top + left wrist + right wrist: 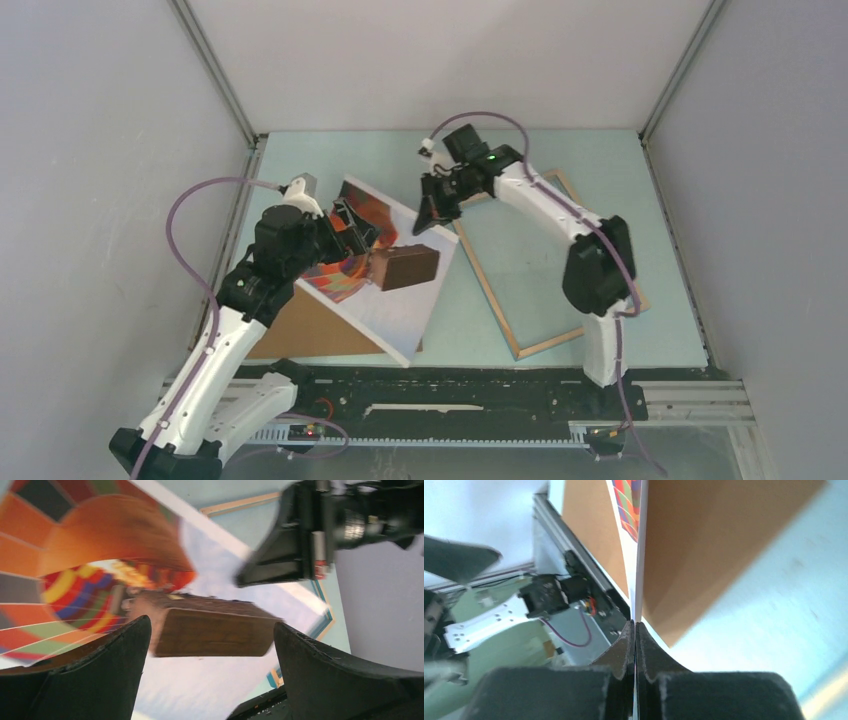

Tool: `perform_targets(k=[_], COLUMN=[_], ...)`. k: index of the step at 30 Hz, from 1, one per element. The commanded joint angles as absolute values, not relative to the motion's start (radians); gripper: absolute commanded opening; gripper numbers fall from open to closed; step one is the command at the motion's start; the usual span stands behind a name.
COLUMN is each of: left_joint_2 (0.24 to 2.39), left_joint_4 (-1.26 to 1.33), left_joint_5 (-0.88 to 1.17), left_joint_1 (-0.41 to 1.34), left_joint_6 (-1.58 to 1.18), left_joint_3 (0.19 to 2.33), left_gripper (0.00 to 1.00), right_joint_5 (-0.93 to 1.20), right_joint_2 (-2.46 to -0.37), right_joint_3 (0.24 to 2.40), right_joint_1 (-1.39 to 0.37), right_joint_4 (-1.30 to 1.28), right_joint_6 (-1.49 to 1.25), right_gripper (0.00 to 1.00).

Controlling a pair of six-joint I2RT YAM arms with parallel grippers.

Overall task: Put the photo into the frame
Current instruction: Pick up the photo at the center of the board, then turn over the photo from the photo frame.

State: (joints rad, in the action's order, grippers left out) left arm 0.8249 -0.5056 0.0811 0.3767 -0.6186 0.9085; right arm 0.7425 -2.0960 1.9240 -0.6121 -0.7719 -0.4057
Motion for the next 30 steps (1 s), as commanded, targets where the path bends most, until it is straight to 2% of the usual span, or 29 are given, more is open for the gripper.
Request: perform_targets(k=[1, 5, 9, 15, 18, 23, 26, 30], left_joint_2=[0.805, 0.792, 0.773, 0.768, 0.757, 0.753, 0.753, 0.763], left_joint_4=[-0.553, -0.512, -0.482, -0.487, -0.509, -0.519, -0.525, -0.543], left_joint_5=[0.099, 0.159, 0.209, 0.274, 0.268, 0.253, 0.241, 0.201], left_joint_1=[0.37, 0.37, 0.37, 0.371, 0.371, 0.371, 0.371, 0.371], left_joint_6=[-0.579, -0.606, -0.629, -0.626, -0.612, -0.607, -0.6, -0.579], left_joint_3=[0.955, 0.908, 0.866, 0.842, 0.842, 0.832, 0.831, 0.844], left_gripper=[1.0, 1.0, 1.0, 1.0, 1.0, 1.0, 1.0, 1.0], right_joint_5=[0.49, 0.38, 0.148, -0.198, -0.249, -0.371, -0.5, -0.504], right_joint_2=[-1.848, -1.616, -1.428, -1.315, -1.292, -1.297, -1.371, -1.444], right_joint_3=[1.807, 1.717, 1.716, 1.836, 1.813, 1.524, 1.397, 1.29], right_joint_1=[-0.515, -0.345, -0.231, -0.242, -0.324, -0.595, -0.712, -0.807], right_joint_4=[-1.049, -1.169, -1.229, -1.265, -1.258, -1.134, -1.081, -0.974], right_joint_6=[-0.205, -0.125, -0.077, 0.021, 0.128, 0.253, 0.239, 0.209], right_gripper=[0.0, 0.0, 0.0, 0.0, 0.0, 0.0, 0.0, 0.0])
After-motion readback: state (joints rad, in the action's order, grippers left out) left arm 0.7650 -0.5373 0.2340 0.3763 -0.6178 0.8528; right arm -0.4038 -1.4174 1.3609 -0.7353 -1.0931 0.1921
